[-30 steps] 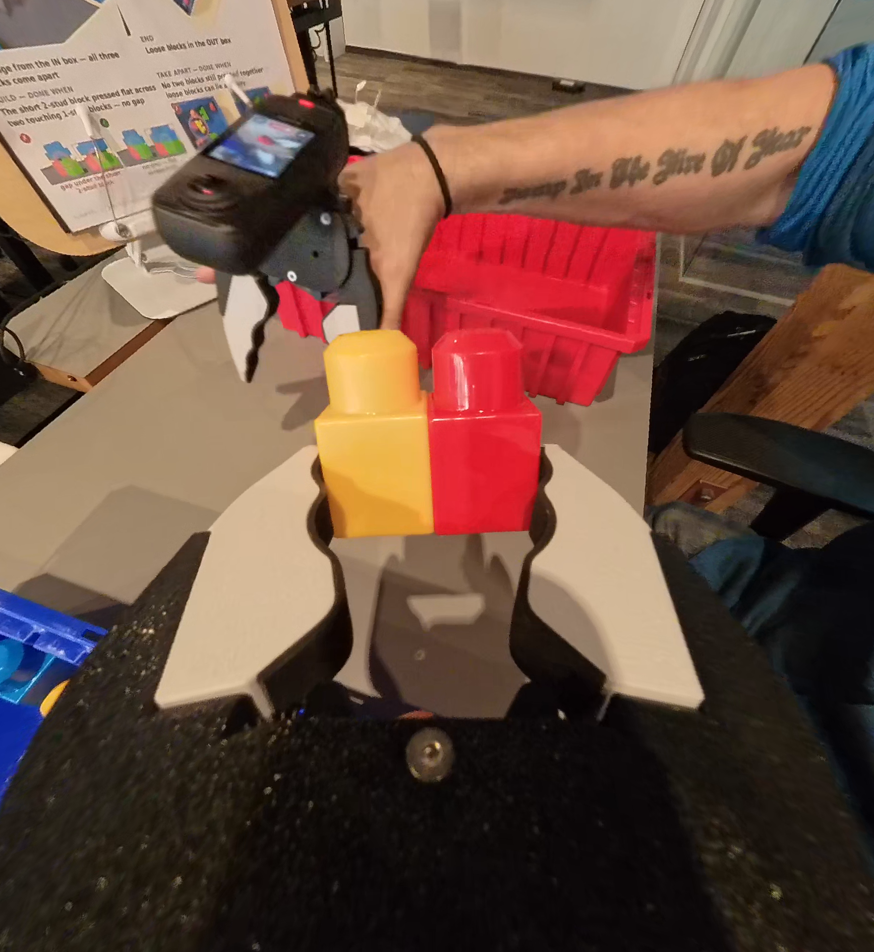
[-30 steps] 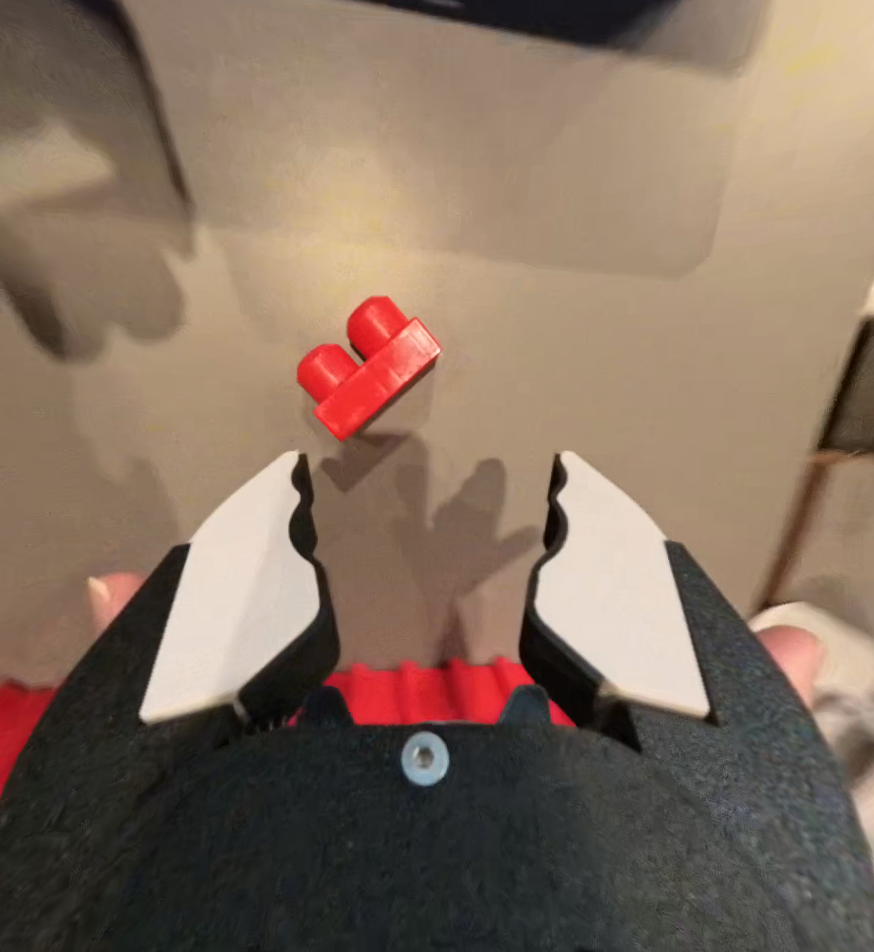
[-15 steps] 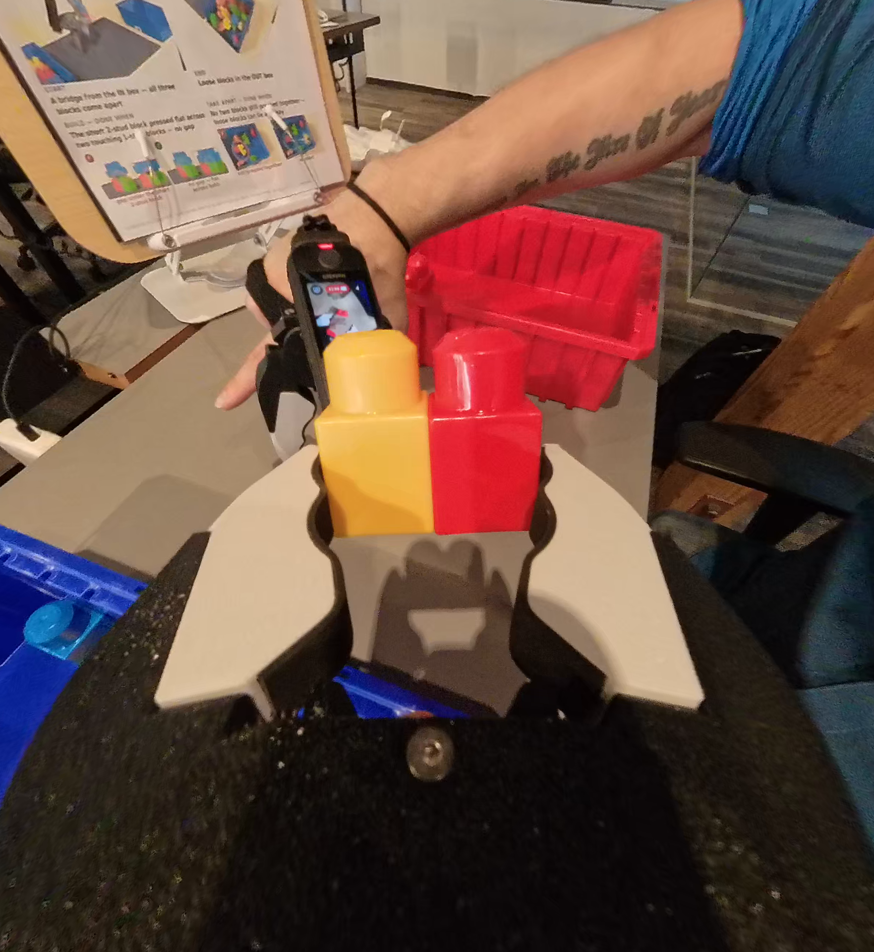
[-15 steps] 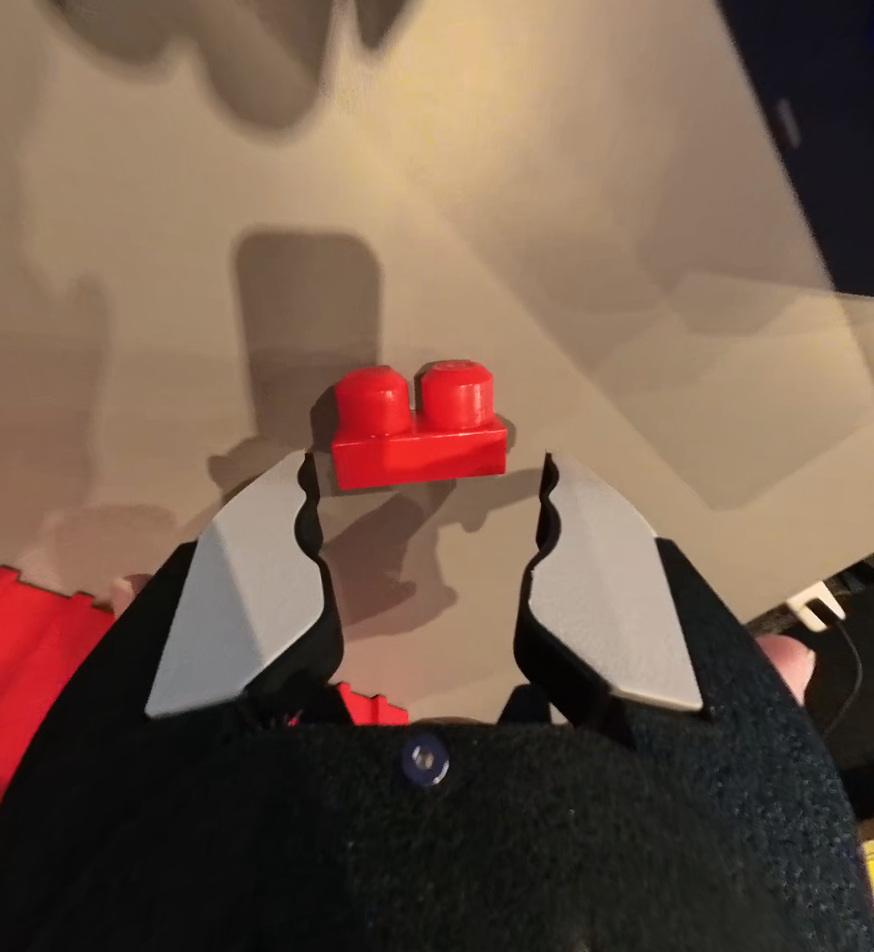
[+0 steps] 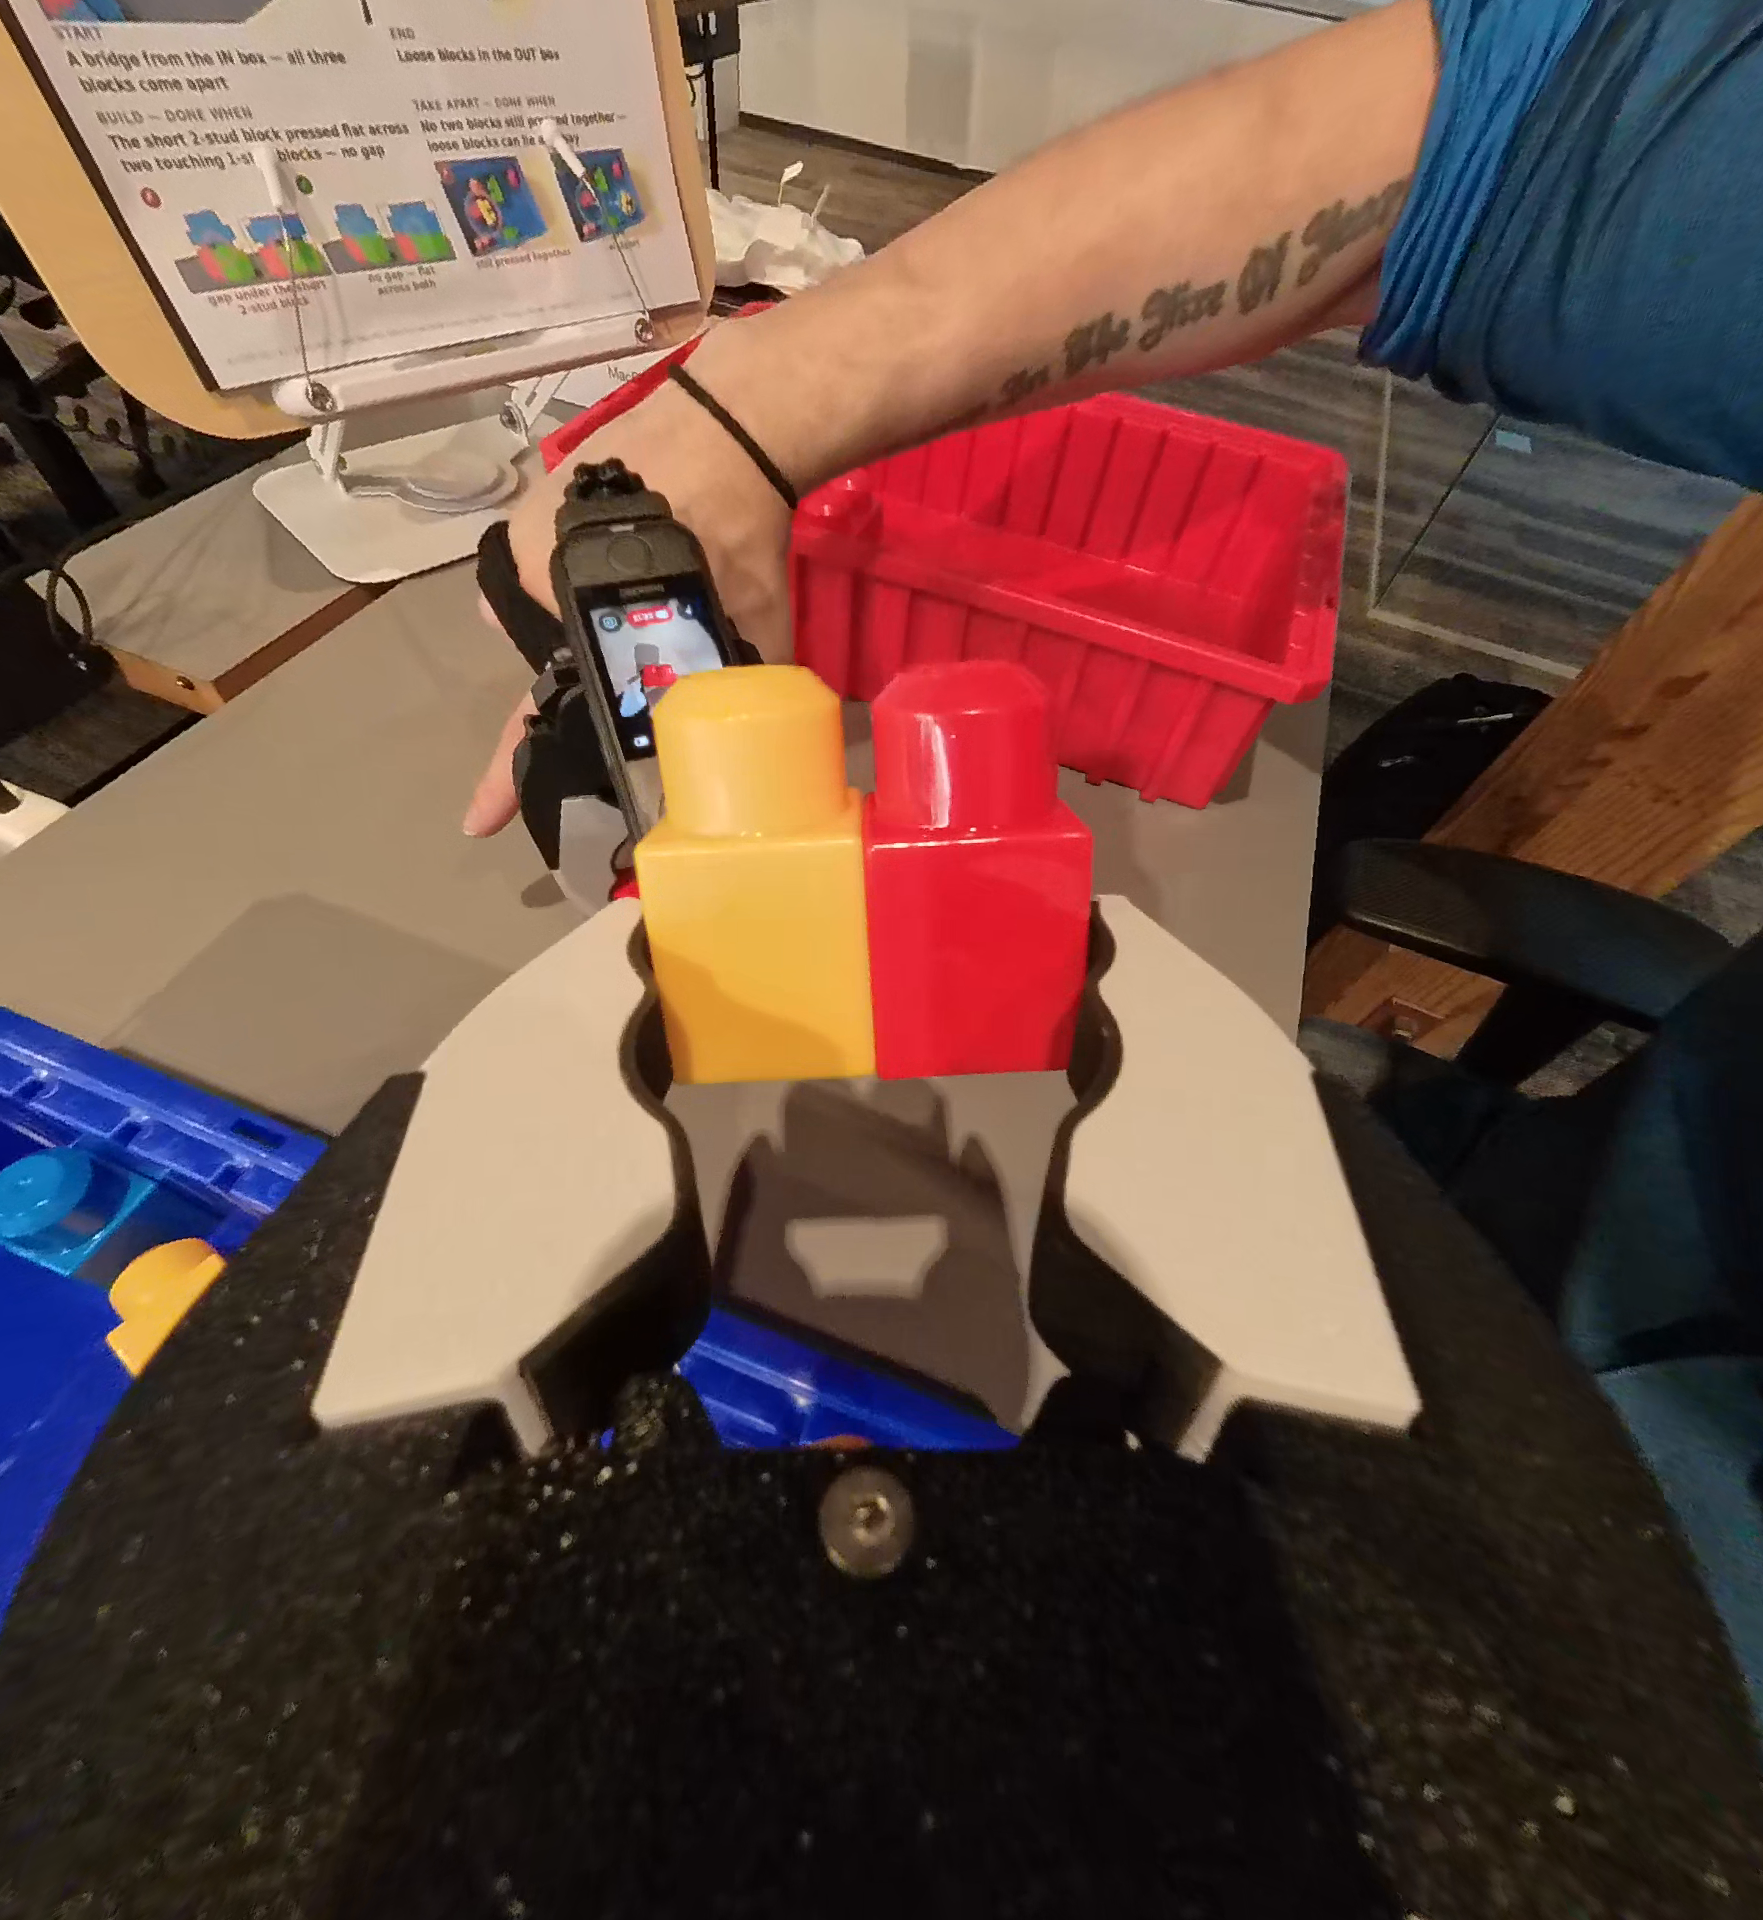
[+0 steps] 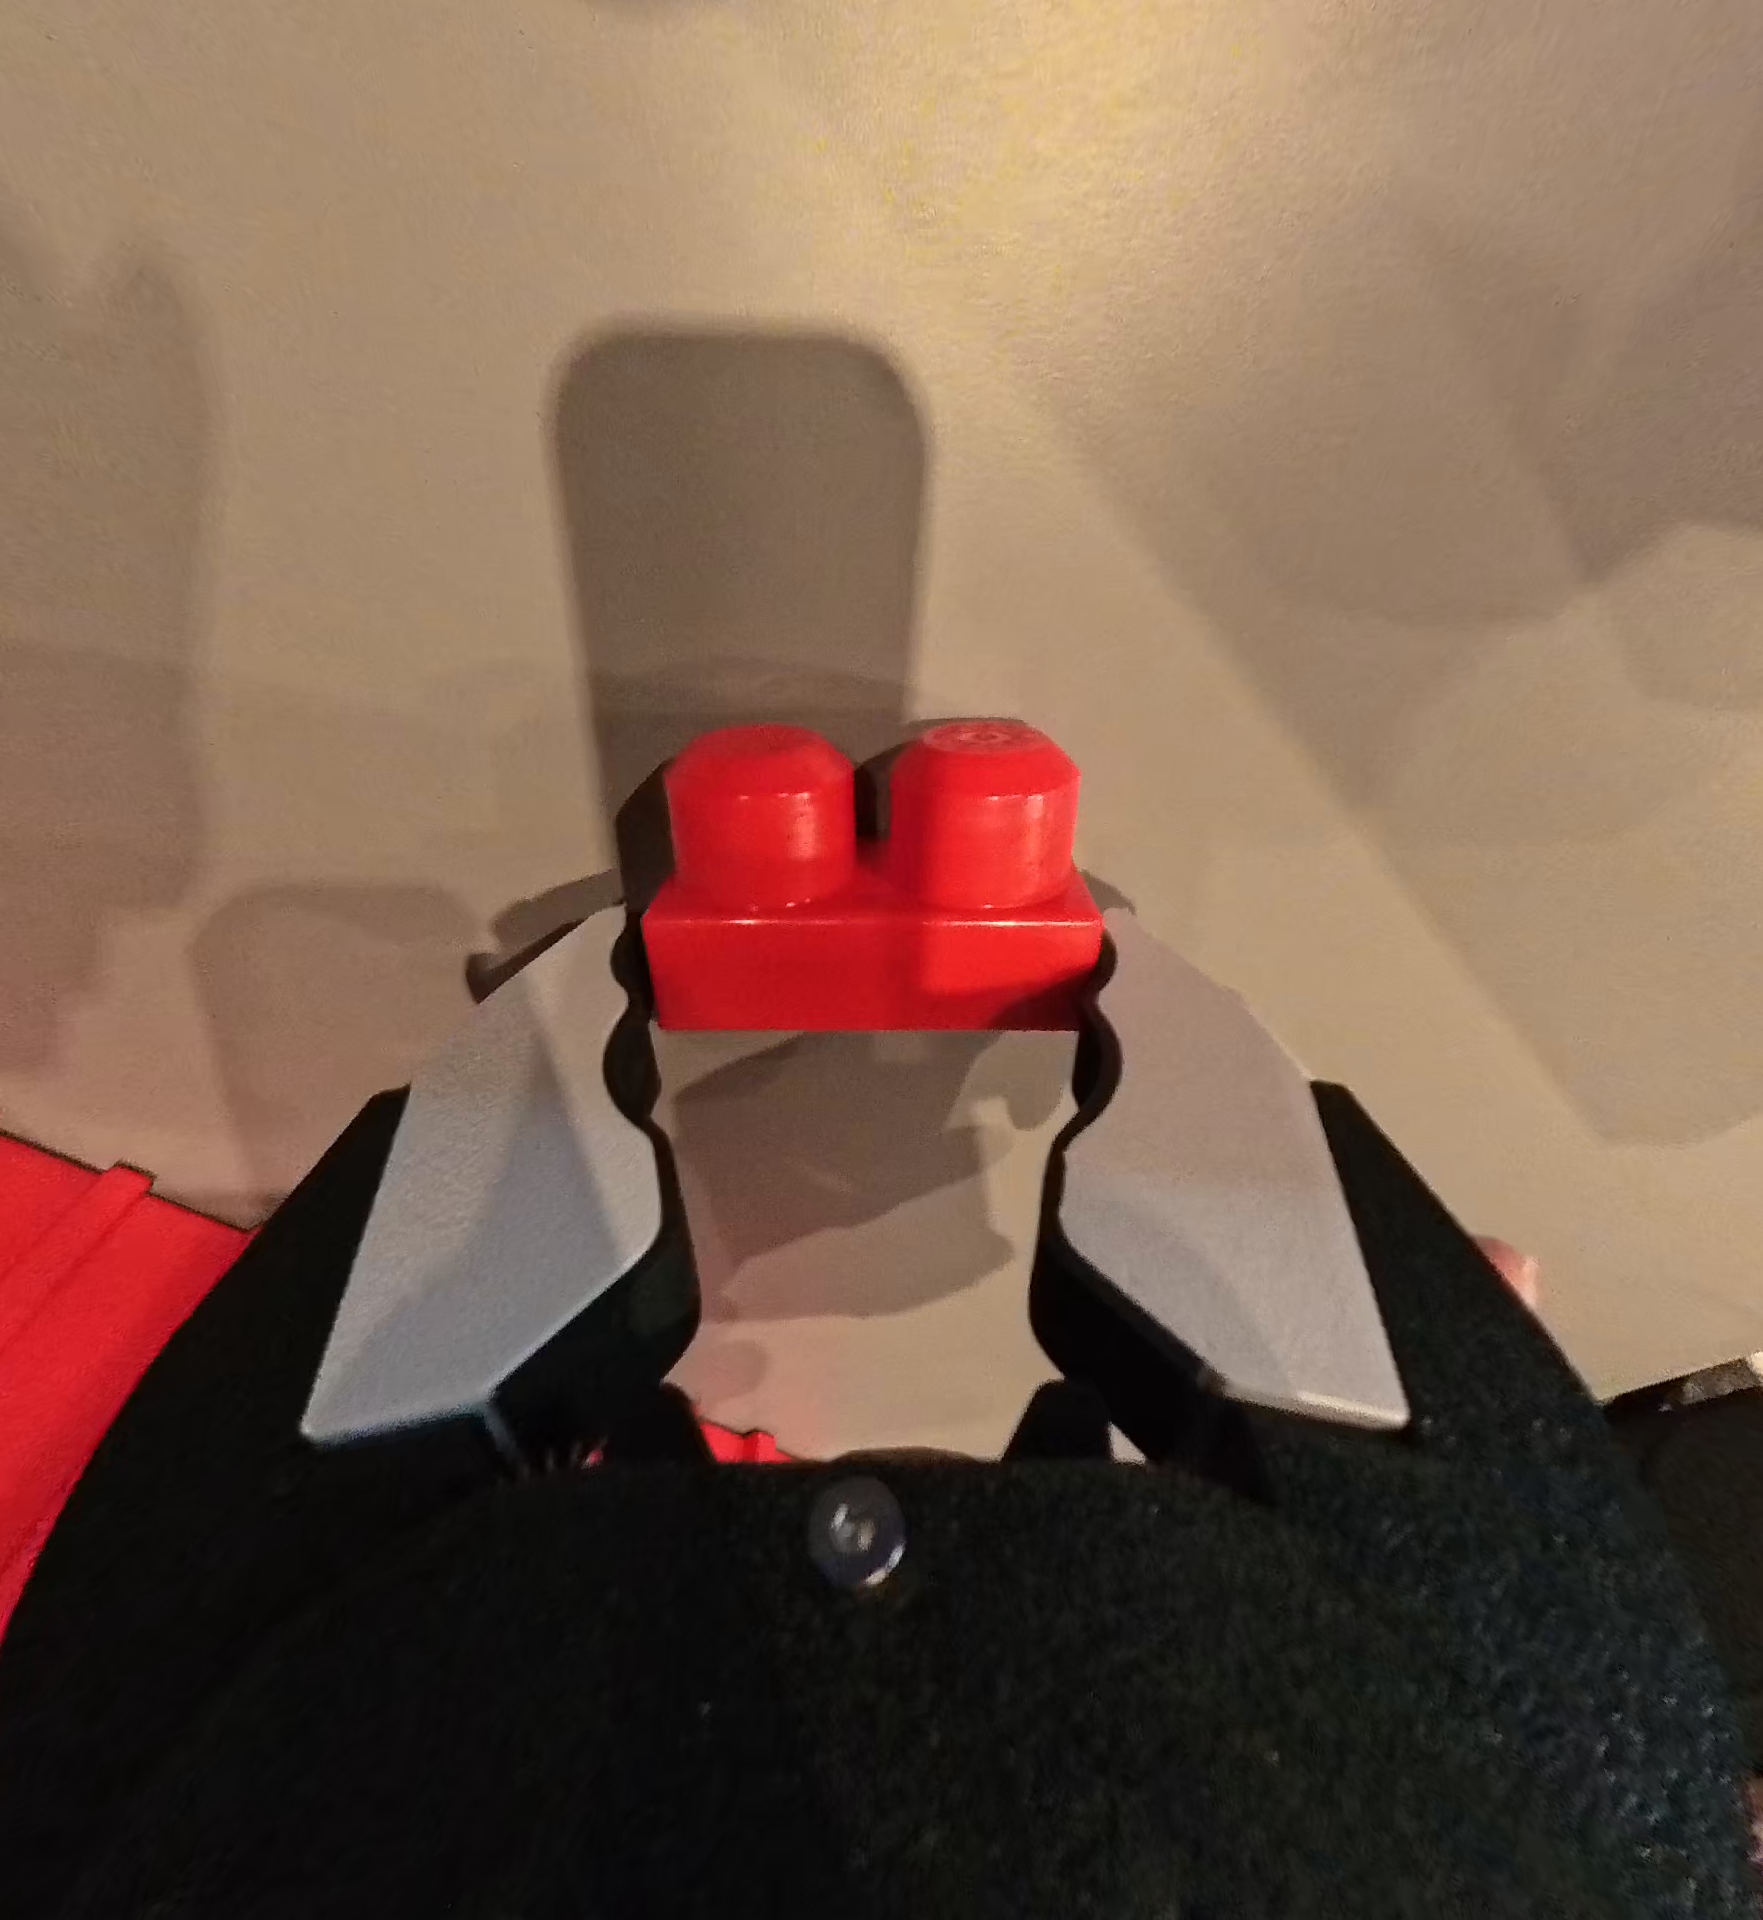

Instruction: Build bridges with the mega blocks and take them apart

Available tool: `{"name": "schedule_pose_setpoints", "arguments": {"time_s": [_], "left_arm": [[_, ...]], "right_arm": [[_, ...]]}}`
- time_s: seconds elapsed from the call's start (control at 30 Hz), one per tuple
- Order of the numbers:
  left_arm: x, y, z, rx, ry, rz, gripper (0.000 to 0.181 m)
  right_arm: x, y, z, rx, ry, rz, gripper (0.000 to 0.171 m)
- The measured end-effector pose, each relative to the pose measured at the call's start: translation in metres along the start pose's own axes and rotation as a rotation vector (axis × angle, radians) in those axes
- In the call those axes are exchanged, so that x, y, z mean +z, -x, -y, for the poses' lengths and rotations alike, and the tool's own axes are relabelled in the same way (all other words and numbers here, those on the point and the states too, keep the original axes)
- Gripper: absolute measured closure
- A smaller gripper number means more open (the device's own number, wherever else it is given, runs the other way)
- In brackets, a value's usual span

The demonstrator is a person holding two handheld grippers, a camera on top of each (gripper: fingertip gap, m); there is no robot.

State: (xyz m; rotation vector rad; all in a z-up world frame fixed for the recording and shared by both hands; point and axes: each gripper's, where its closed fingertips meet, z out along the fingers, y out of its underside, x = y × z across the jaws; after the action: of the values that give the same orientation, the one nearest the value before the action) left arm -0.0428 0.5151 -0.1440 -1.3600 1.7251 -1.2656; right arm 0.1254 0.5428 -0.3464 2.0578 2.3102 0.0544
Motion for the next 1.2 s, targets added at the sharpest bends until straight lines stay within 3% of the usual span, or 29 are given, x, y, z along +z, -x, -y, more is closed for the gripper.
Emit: {"name": "schedule_pose_setpoints", "arguments": {"time_s": [0.33, 0.7, 0.97, 1.2], "left_arm": [[0.007, -0.003, -0.001, -0.001, 0.007, -0.018, 0.106], [0.013, -0.001, -0.006, 0.007, 0.024, -0.01, 0.106], [0.019, 0.002, -0.004, -0.016, -0.001, 0.021, 0.106], [0.021, -0.006, 0.012, -0.016, -0.083, 0.037, 0.106]], "right_arm": [[0.002, 0.0, 0.004, 0.018, -0.012, -0.001, 0.094], [-0.004, -0.005, 0.009, 0.209, -0.136, -0.045, 0.096], [-0.055, -0.019, 0.006, 0.558, -0.521, -0.2, 0.096], [-0.168, -0.012, 0.021, 0.766, -1.15, -0.308, 0.096]]}}
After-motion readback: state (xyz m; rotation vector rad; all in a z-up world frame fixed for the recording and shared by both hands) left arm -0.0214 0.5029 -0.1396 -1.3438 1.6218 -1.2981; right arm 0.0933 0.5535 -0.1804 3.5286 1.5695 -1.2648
